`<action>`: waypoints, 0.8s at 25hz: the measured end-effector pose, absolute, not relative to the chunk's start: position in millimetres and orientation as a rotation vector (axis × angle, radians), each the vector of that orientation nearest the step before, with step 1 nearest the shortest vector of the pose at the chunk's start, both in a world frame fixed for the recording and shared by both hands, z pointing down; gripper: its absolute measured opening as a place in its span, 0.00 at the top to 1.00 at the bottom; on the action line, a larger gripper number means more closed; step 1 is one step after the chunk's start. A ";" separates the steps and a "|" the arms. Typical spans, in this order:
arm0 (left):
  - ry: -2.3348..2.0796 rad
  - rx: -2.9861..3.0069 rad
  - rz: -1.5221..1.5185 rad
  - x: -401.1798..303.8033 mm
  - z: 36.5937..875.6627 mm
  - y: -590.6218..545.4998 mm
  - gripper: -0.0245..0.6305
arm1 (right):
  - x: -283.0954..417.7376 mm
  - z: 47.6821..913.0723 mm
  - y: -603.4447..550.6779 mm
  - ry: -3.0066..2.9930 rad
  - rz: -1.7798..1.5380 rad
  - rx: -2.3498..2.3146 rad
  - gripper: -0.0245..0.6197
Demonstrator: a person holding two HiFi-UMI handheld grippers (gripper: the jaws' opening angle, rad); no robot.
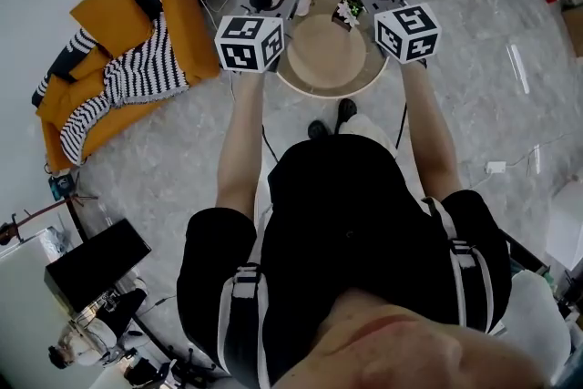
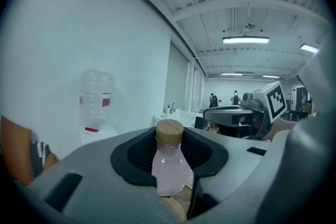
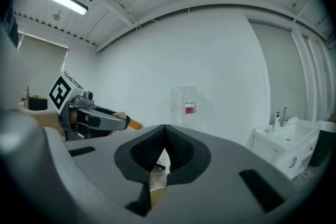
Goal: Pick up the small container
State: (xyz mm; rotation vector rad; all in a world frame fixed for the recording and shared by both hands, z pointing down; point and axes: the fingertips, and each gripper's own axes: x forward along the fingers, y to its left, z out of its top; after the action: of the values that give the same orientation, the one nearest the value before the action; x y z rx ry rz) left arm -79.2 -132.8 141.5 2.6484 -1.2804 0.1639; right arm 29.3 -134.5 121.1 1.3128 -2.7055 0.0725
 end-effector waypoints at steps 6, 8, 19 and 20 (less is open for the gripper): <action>-1.265 2.648 0.171 -77.0 139.7 -131.9 0.74 | 33.0 117.0 -132.7 -2.710 0.084 1.336 0.96; -1.264 2.648 0.171 -76.0 139.5 -133.5 0.74 | 32.9 118.3 -133.0 -2.707 0.085 1.337 0.96; -1.275 2.640 0.158 -78.8 139.7 -135.1 0.74 | 37.0 120.1 -130.9 -2.704 0.105 1.348 0.96; -1.274 2.639 0.159 -79.3 140.3 -134.6 0.74 | 36.6 120.7 -130.4 -2.702 0.107 1.348 0.96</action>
State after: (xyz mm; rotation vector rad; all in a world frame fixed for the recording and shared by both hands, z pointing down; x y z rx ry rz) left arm -79.3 -134.6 140.3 2.6392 -1.2743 0.1589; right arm 36.6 -130.4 120.7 1.3483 -2.7021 0.1067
